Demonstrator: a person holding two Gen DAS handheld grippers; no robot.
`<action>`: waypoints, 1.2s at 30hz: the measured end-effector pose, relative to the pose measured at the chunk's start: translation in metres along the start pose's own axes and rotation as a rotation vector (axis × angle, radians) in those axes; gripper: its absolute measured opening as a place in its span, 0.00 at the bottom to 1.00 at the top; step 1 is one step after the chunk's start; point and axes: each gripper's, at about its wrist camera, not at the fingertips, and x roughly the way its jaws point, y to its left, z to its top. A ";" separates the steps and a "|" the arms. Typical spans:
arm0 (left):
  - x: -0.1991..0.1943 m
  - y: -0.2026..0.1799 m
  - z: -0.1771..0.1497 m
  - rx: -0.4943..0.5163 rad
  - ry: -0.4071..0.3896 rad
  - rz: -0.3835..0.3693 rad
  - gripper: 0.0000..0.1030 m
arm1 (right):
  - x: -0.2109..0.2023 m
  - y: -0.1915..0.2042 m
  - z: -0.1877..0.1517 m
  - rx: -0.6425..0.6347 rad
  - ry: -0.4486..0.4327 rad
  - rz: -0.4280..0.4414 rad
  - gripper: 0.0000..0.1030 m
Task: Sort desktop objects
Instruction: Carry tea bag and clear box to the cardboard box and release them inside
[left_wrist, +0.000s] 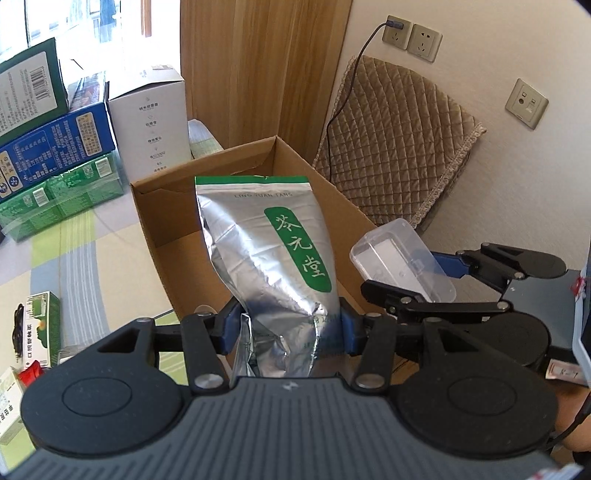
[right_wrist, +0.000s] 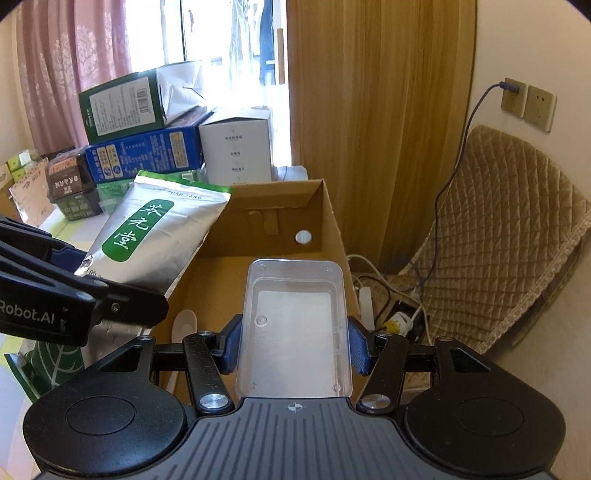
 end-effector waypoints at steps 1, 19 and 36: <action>0.002 0.000 0.000 -0.003 0.003 -0.001 0.45 | 0.001 -0.001 -0.001 0.001 0.002 0.000 0.52; -0.008 0.010 -0.010 -0.021 -0.023 0.026 0.45 | 0.000 -0.002 -0.003 0.003 0.006 0.006 0.52; -0.025 0.029 -0.032 -0.052 -0.022 0.036 0.49 | -0.007 0.009 -0.002 -0.007 0.002 0.021 0.65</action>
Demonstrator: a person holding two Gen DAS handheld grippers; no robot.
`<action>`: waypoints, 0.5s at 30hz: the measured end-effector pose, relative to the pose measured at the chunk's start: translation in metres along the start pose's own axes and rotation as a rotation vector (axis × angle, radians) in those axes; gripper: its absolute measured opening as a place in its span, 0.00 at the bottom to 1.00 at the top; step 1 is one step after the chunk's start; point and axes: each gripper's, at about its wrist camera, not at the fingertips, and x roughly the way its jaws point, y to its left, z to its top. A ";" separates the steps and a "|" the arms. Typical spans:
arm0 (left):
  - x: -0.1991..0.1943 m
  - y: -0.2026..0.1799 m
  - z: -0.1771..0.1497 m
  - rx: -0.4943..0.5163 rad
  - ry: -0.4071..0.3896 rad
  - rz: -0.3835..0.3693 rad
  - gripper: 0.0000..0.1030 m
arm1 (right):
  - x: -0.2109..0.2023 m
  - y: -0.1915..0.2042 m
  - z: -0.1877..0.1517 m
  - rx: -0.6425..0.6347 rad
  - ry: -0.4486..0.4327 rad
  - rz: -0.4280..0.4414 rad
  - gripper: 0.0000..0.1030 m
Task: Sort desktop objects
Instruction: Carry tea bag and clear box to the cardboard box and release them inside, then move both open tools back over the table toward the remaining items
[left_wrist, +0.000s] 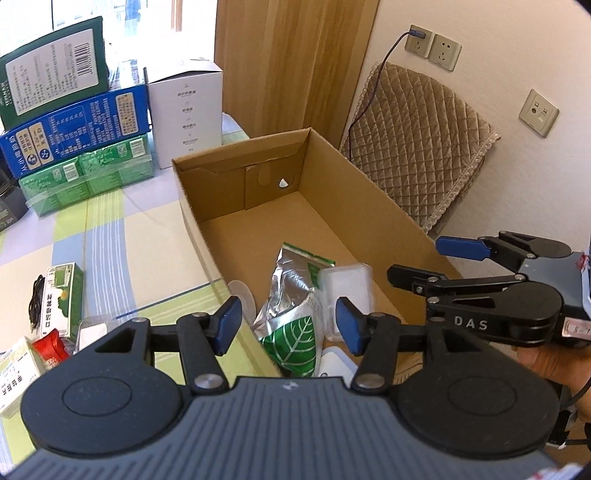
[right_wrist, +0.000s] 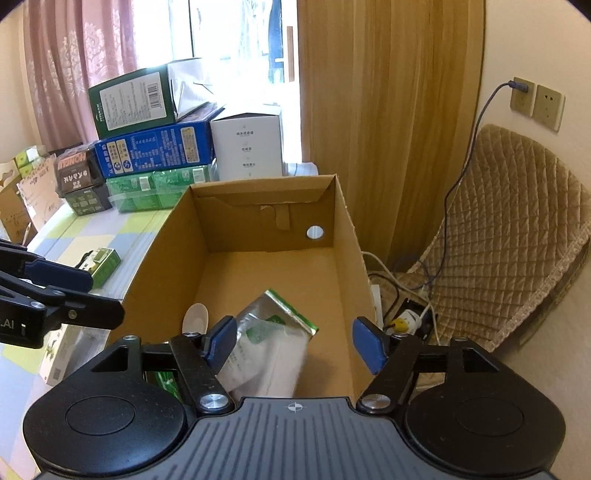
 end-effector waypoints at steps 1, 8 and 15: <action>-0.002 0.001 -0.002 0.000 0.001 0.002 0.49 | -0.001 0.000 -0.001 0.003 0.001 0.000 0.66; -0.021 0.014 -0.018 -0.014 -0.010 0.022 0.56 | -0.020 0.004 -0.006 0.015 -0.009 0.005 0.67; -0.048 0.029 -0.041 -0.028 -0.027 0.045 0.68 | -0.046 0.027 -0.012 0.011 -0.036 0.034 0.76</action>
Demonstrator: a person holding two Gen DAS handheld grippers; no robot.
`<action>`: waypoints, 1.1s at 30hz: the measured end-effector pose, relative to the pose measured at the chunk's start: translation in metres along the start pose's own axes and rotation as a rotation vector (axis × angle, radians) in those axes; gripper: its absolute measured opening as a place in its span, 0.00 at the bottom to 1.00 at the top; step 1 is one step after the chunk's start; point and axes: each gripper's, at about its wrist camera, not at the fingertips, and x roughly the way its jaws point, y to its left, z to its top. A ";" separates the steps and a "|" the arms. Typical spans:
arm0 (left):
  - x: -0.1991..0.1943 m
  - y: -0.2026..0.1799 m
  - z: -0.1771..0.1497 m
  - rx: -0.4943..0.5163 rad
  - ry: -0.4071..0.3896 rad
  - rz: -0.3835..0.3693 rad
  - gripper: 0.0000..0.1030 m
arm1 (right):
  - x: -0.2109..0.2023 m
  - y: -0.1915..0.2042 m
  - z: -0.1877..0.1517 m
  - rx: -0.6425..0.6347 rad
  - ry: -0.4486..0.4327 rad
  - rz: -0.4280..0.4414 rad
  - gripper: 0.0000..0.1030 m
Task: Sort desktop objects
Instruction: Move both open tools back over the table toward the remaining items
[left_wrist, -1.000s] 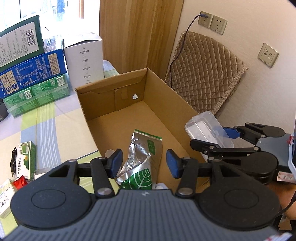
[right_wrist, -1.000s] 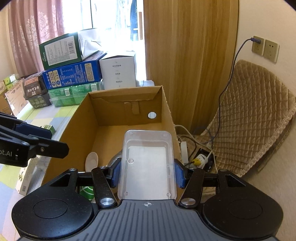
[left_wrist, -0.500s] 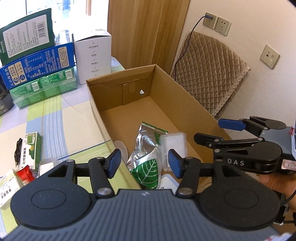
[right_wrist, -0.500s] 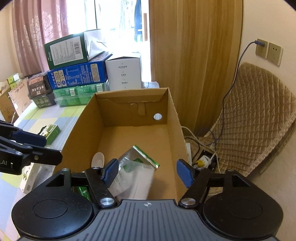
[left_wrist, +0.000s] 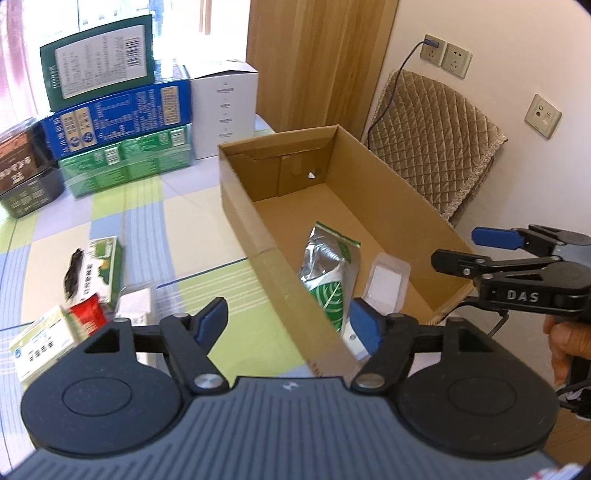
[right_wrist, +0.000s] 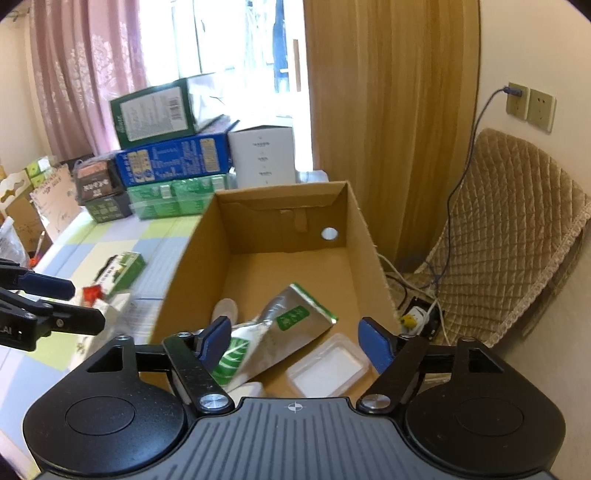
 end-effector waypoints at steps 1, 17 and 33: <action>-0.004 0.003 -0.004 -0.003 -0.003 0.002 0.70 | -0.004 0.005 -0.001 -0.005 -0.003 0.006 0.78; -0.091 0.090 -0.092 -0.092 -0.031 0.171 0.96 | -0.041 0.106 -0.023 -0.037 -0.045 0.157 0.98; -0.115 0.150 -0.155 -0.168 -0.011 0.215 0.97 | -0.021 0.165 -0.062 -0.107 0.064 0.230 0.98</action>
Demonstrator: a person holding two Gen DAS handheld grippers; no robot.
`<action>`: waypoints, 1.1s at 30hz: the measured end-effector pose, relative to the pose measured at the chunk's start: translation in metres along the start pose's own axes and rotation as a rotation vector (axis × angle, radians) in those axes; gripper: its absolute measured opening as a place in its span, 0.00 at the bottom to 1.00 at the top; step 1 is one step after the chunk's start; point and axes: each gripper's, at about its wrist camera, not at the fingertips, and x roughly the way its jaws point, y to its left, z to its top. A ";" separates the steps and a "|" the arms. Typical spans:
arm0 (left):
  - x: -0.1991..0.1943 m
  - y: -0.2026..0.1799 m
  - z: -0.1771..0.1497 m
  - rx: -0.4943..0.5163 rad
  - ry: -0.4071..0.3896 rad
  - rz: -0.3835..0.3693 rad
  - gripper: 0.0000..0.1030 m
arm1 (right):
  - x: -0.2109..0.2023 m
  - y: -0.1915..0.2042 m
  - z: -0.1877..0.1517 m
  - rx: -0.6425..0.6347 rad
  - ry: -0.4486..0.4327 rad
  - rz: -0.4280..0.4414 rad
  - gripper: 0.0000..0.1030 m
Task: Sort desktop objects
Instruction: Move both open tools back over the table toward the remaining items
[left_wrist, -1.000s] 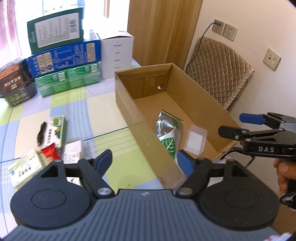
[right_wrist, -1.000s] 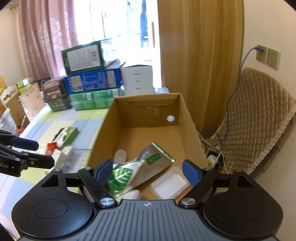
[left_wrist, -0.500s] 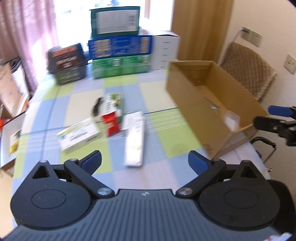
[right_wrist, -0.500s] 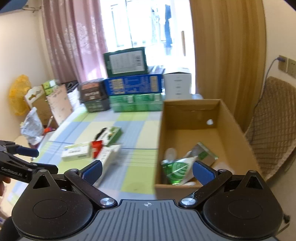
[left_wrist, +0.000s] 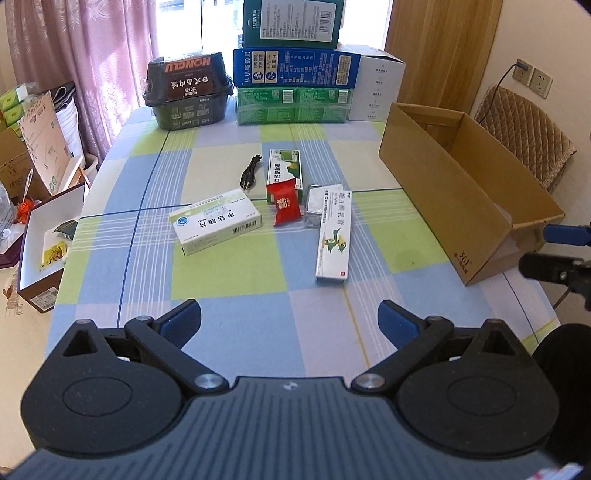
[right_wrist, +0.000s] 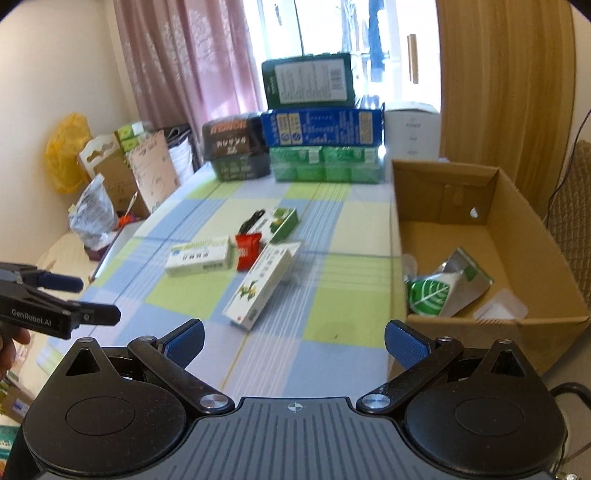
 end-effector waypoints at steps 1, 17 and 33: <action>0.001 0.001 -0.001 -0.001 0.002 -0.003 0.97 | 0.002 0.001 -0.001 -0.004 0.005 0.001 0.98; 0.037 0.001 0.003 0.038 0.031 -0.048 0.96 | 0.038 0.005 -0.011 -0.029 0.071 0.006 0.98; 0.096 -0.006 0.013 0.098 0.044 -0.089 0.85 | 0.082 0.000 -0.012 0.048 0.011 -0.032 0.97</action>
